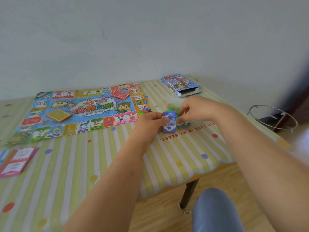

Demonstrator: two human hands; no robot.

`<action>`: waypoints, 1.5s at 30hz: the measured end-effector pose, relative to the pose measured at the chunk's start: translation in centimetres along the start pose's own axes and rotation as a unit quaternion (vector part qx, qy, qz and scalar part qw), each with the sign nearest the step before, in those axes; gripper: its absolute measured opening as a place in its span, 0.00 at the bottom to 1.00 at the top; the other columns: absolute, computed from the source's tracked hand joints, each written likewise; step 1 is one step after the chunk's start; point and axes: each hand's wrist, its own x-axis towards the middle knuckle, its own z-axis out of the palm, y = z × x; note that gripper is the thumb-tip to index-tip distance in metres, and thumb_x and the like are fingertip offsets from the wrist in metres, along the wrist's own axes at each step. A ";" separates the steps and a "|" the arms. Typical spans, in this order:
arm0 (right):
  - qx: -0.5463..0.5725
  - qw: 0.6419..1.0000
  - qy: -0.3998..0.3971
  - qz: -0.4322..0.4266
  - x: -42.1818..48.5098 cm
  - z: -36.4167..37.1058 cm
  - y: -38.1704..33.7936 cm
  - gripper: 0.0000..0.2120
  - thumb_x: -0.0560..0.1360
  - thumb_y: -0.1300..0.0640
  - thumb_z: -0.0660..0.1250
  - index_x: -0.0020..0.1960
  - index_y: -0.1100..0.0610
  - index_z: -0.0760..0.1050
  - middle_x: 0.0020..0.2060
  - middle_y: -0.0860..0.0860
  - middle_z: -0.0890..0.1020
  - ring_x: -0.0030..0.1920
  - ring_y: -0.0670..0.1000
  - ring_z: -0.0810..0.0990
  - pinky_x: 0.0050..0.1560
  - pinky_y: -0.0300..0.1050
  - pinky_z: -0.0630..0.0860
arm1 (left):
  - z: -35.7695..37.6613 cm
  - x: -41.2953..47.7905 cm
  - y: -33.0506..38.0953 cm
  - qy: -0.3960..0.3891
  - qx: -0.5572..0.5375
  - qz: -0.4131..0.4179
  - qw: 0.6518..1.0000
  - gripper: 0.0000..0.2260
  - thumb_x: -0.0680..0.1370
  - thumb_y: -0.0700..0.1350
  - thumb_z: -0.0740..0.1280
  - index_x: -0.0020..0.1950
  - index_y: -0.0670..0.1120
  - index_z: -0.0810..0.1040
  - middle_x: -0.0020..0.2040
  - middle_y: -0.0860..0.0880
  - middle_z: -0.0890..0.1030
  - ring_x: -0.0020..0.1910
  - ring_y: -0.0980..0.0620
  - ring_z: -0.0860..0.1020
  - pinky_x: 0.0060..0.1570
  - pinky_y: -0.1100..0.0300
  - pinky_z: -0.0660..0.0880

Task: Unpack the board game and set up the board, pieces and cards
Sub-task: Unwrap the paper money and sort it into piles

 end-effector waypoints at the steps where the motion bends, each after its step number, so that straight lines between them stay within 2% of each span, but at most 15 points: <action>1: 0.014 1.000 -0.003 -0.003 -0.1 0.0 0.1 0.16 0.69 0.44 0.74 0.54 0.50 0.83 0.40 0.43 0.79 0.40 0.44 0.77 0.36 0.41 0.69 | 0.1 0.1 0.1 -0.004 -0.006 -0.002 1.000 0.03 0.77 0.36 0.67 0.49 0.39 0.80 0.44 0.43 0.84 0.41 0.51 0.83 0.48 0.59 0.81; 5: 0.062 0.998 0.001 -0.014 -0.2 0.3 0.3 0.12 0.70 0.46 0.74 0.52 0.48 0.82 0.36 0.40 0.77 0.37 0.40 0.74 0.35 0.39 0.66 | 0.1 0.2 0.1 -0.007 -0.011 -0.006 1.000 0.04 0.77 0.36 0.67 0.49 0.38 0.80 0.44 0.43 0.84 0.40 0.51 0.83 0.44 0.62 0.81; 8: 0.073 0.997 -0.002 -0.029 -0.4 0.3 0.4 0.09 0.71 0.48 0.74 0.51 0.46 0.82 0.35 0.40 0.76 0.36 0.40 0.74 0.34 0.39 0.65 | 0.1 0.2 0.1 -0.006 0.004 -0.010 1.000 0.04 0.77 0.37 0.67 0.49 0.39 0.80 0.45 0.42 0.84 0.43 0.50 0.83 0.46 0.60 0.81; 11: 0.088 0.995 -0.001 -0.034 -0.4 0.3 0.6 0.06 0.72 0.51 0.73 0.49 0.44 0.83 0.32 0.41 0.76 0.33 0.41 0.73 0.33 0.38 0.65 | 0.3 0.2 0.3 -0.009 0.003 -0.011 1.000 0.03 0.77 0.37 0.67 0.48 0.40 0.80 0.43 0.45 0.84 0.40 0.52 0.84 0.42 0.63 0.81; 17: 0.110 0.993 0.002 -0.032 -0.3 0.8 0.9 0.07 0.72 0.55 0.73 0.47 0.44 0.83 0.33 0.44 0.77 0.31 0.44 0.73 0.32 0.39 0.66 | 0.6 0.3 0.7 0.004 0.013 -0.030 0.999 0.03 0.77 0.36 0.68 0.49 0.39 0.80 0.45 0.43 0.84 0.41 0.50 0.83 0.41 0.62 0.81; 21: 0.149 0.988 0.038 -0.013 -0.3 0.9 1.4 0.07 0.73 0.58 0.72 0.48 0.48 0.82 0.33 0.45 0.76 0.31 0.44 0.72 0.32 0.38 0.65 | 1.1 0.2 1.3 0.020 0.004 -0.056 0.998 0.02 0.76 0.35 0.68 0.46 0.41 0.79 0.41 0.45 0.83 0.35 0.53 0.83 0.34 0.64 0.80; 25: 0.154 0.986 0.057 0.007 -0.3 1.0 1.9 0.08 0.74 0.60 0.70 0.50 0.50 0.82 0.33 0.43 0.76 0.32 0.43 0.74 0.31 0.37 0.65 | 1.5 0.3 1.8 0.039 -0.017 -0.077 0.996 0.06 0.76 0.33 0.68 0.41 0.43 0.76 0.37 0.46 0.81 0.28 0.56 0.81 0.29 0.64 0.79; 28: 0.154 0.986 0.057 0.012 -0.5 1.0 2.2 0.08 0.73 0.59 0.72 0.50 0.50 0.82 0.34 0.44 0.77 0.34 0.43 0.75 0.33 0.37 0.66 | 1.7 0.4 2.0 0.042 -0.011 -0.088 0.995 0.06 0.76 0.34 0.68 0.42 0.43 0.76 0.39 0.45 0.81 0.33 0.53 0.81 0.30 0.63 0.80; 31: 0.154 0.986 0.057 0.014 -0.7 1.3 2.3 0.09 0.71 0.56 0.74 0.51 0.51 0.81 0.38 0.46 0.80 0.36 0.45 0.78 0.34 0.38 0.68 | 1.7 0.4 2.0 0.047 -0.011 -0.094 0.994 0.07 0.75 0.33 0.68 0.41 0.43 0.75 0.38 0.45 0.81 0.34 0.52 0.81 0.29 0.63 0.80; 35: 0.149 0.987 0.051 0.016 -0.8 1.5 2.3 0.09 0.71 0.54 0.74 0.52 0.50 0.83 0.36 0.44 0.81 0.36 0.45 0.78 0.35 0.39 0.70 | 1.8 0.5 2.1 0.049 -0.018 -0.114 0.992 0.03 0.75 0.33 0.68 0.47 0.39 0.76 0.43 0.41 0.82 0.35 0.50 0.81 0.30 0.61 0.81; 38: 0.144 0.988 0.047 0.006 -1.2 1.4 2.1 0.10 0.72 0.53 0.73 0.53 0.47 0.84 0.35 0.39 0.79 0.37 0.40 0.77 0.34 0.36 0.68 | 1.7 0.6 2.4 0.047 -0.020 -0.138 0.989 0.09 0.76 0.33 0.68 0.55 0.36 0.76 0.43 0.41 0.82 0.36 0.50 0.81 0.32 0.60 0.81; 42: 0.134 0.990 0.039 -0.014 -1.5 1.5 1.6 0.10 0.73 0.53 0.73 0.54 0.46 0.83 0.28 0.42 0.73 0.28 0.38 0.72 0.27 0.32 0.61 | 1.5 0.6 2.6 0.031 -0.034 -0.153 0.987 0.10 0.76 0.33 0.67 0.57 0.36 0.75 0.43 0.41 0.83 0.37 0.48 0.82 0.33 0.58 0.82; 45: 0.143 0.989 0.041 -0.022 -1.5 1.6 1.5 0.10 0.73 0.54 0.72 0.54 0.47 0.83 0.26 0.43 0.71 0.23 0.36 0.70 0.24 0.29 0.64 | 1.5 0.6 2.7 0.025 -0.035 -0.159 0.986 0.09 0.76 0.33 0.67 0.56 0.36 0.76 0.42 0.42 0.83 0.35 0.49 0.83 0.33 0.58 0.82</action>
